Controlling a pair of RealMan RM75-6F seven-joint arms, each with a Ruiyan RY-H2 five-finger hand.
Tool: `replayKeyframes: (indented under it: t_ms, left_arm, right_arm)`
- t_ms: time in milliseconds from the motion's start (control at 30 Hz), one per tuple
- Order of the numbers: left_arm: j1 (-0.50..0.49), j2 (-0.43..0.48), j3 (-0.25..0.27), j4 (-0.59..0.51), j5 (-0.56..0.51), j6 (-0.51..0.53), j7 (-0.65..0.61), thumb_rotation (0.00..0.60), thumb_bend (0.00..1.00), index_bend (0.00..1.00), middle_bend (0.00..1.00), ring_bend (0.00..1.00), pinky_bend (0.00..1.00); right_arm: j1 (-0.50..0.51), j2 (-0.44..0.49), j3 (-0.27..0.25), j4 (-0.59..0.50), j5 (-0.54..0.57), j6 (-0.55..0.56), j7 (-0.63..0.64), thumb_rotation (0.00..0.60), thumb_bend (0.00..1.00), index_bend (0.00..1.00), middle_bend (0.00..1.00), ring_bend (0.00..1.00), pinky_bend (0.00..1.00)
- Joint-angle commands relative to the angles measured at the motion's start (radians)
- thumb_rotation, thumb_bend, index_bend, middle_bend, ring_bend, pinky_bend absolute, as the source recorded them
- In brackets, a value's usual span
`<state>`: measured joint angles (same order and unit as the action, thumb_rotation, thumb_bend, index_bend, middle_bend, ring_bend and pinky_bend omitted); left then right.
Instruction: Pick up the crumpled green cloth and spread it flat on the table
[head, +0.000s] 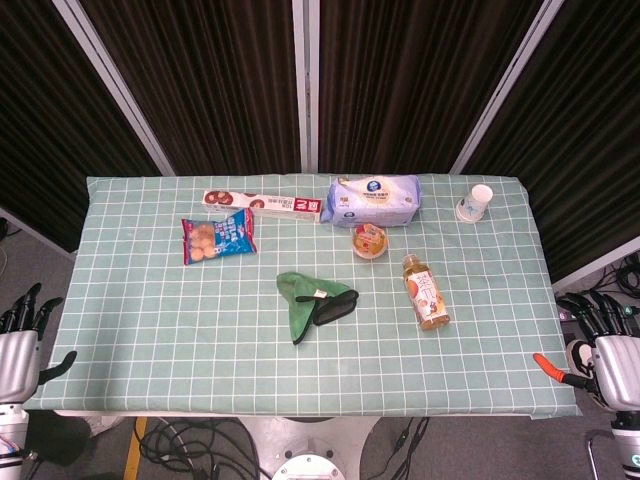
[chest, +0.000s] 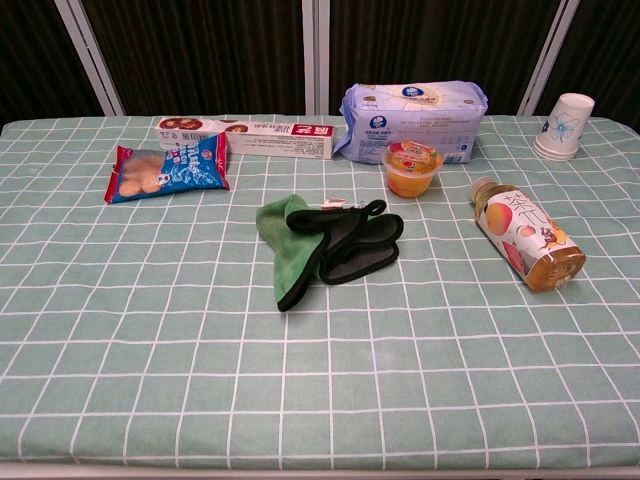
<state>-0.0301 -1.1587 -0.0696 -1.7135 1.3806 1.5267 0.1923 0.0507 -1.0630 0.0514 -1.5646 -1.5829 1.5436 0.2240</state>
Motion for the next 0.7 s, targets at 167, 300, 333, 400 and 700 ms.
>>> replayKeyframes:
  t_ms: [167, 300, 333, 400, 700]
  left_arm:
    - [0.001, -0.002, -0.001, 0.003, 0.013, 0.008, -0.016, 0.6, 0.23, 0.25, 0.13, 0.1, 0.18]
    - [-0.002, -0.004, 0.004, 0.01, 0.036, 0.01, -0.031, 0.6, 0.23, 0.25, 0.13, 0.1, 0.18]
    - [-0.003, -0.003, 0.006, 0.011, 0.043, 0.01, -0.033, 0.6, 0.23, 0.25, 0.13, 0.1, 0.18]
    - [-0.003, -0.003, 0.01, 0.015, 0.055, 0.012, -0.043, 0.6, 0.23, 0.25, 0.13, 0.1, 0.18]
    - [-0.009, -0.007, 0.031, 0.022, 0.104, 0.006, -0.058, 0.6, 0.23, 0.25, 0.13, 0.1, 0.18]
  right_arm:
    - [0.073, -0.009, 0.018, -0.089, -0.024, -0.079, -0.079, 0.434, 0.09, 0.27, 0.14, 0.01, 0.0]
    - [0.175, -0.046, 0.048, -0.172, -0.008, -0.216, -0.187, 0.44, 0.09, 0.33, 0.14, 0.01, 0.0]
    - [0.2, -0.061, 0.057, -0.182, 0.0, -0.249, -0.211, 0.448, 0.09, 0.34, 0.14, 0.01, 0.0]
    - [0.261, -0.103, 0.079, -0.195, 0.036, -0.332, -0.268, 0.447, 0.09, 0.34, 0.14, 0.01, 0.0]
    - [0.51, -0.359, 0.171, -0.093, 0.267, -0.612, -0.506, 0.447, 0.09, 0.34, 0.14, 0.01, 0.0]
